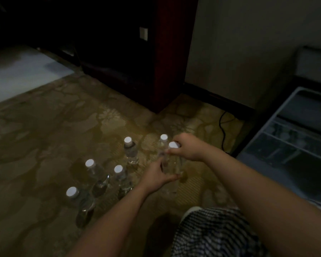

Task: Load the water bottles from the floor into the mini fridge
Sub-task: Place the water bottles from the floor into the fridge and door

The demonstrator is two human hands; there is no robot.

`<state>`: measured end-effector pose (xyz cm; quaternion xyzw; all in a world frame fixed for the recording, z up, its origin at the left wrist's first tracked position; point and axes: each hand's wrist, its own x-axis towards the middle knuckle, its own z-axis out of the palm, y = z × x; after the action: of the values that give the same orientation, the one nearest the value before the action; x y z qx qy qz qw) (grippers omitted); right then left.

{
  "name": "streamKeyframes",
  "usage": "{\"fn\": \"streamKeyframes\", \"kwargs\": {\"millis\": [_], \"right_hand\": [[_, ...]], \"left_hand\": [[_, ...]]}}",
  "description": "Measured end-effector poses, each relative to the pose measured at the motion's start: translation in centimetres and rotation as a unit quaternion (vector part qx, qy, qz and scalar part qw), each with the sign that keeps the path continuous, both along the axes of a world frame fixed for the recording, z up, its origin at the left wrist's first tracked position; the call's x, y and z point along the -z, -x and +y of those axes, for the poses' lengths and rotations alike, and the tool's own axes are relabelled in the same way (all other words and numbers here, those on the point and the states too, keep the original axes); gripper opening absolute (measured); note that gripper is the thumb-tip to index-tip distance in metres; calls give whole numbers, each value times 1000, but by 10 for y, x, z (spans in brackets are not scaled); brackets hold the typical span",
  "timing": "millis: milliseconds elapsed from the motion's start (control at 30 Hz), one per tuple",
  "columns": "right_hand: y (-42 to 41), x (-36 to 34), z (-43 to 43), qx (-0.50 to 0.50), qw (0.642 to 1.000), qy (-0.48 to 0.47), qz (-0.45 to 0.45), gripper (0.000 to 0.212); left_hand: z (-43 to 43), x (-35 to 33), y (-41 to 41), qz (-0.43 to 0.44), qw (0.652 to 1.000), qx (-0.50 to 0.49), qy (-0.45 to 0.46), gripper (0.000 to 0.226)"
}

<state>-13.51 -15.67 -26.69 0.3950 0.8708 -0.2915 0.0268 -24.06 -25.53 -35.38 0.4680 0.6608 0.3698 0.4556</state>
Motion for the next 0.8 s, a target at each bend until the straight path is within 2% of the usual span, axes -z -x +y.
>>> {"fn": "streamKeyframes", "kwargs": {"millis": [100,333,500,600,800], "right_hand": [[-30,-39,-1,35,997,-36,62,32],[-115,-109,9,71,988,-59,127,19],[-180,-137,27,163,962,10,217,22],[-221,-144,35,220,942,71,245,21],[-300,-127,56,310,906,79,277,22]], "left_hand": [[13,-42,-17,16,999,22,-28,54],[54,-120,-68,106,984,99,-103,59],[97,-168,-128,125,971,151,-137,58],[122,-186,-168,145,958,206,-134,58],[163,-183,-250,172,932,311,-74,64]]}}
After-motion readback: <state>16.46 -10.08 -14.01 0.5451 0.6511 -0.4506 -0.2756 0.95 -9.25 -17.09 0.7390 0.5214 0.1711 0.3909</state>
